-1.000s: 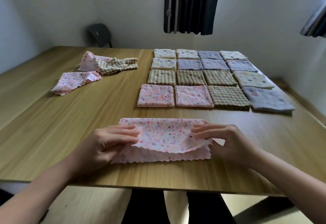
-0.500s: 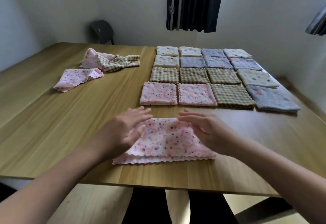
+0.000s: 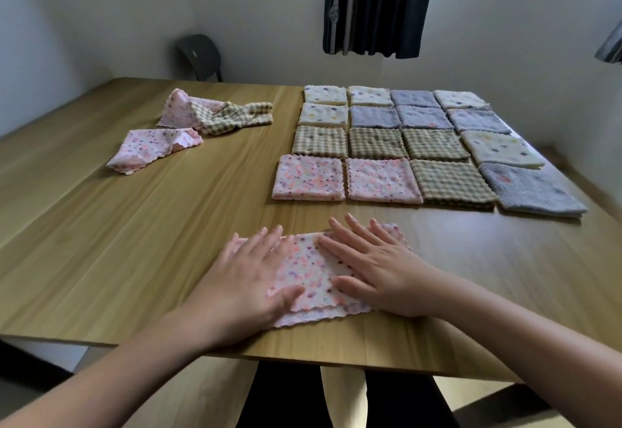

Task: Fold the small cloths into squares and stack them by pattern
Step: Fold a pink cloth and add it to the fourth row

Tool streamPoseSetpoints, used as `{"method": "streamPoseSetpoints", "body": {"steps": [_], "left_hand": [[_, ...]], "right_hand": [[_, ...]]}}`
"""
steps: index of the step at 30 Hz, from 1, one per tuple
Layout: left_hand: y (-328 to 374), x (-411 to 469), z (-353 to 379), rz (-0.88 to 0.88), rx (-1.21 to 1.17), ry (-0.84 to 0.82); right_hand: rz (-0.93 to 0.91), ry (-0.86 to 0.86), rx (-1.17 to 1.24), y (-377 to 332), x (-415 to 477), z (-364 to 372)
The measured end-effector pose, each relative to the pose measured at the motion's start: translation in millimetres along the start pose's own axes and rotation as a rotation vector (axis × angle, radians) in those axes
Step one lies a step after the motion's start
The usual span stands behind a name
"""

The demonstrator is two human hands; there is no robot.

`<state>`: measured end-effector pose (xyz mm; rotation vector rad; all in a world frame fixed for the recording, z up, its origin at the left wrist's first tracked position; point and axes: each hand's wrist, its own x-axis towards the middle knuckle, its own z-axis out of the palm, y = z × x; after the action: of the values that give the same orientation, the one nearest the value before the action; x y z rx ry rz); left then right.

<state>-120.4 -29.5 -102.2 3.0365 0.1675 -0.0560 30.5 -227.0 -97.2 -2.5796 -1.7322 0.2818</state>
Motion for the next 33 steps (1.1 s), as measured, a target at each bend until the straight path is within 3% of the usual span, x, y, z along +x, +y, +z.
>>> {"method": "streamPoseSetpoints", "body": {"steps": [4,6,8,12,14,18,25,33], "left_hand": [[-6,-6,-11,0.04,-0.271,0.336],[-14,-6,-12,0.083,-0.365,0.385],[-21,-5,-12,0.168,-0.376,0.331],[-25,-3,1,0.338,-0.202,0.028],[-25,-8,7,0.327,-0.176,0.114],[-20,-16,-4,0.317,-0.183,0.473],[-23,-17,-5,0.314,-0.135,0.411],[-24,-13,-13,0.401,-0.045,0.377]], "right_hand": [[-0.036,0.063,0.083,13,-7,-9],[-0.047,0.123,0.137,7,-13,-11],[-0.075,0.128,0.12,-6,-17,-11],[-0.115,0.074,0.087,-23,-20,-2],[-0.087,0.046,0.094,-23,-23,0],[0.074,0.081,0.099,-23,-21,5],[0.251,0.09,0.121,-33,-14,0],[0.063,0.203,0.11,-49,-7,-7]]}}
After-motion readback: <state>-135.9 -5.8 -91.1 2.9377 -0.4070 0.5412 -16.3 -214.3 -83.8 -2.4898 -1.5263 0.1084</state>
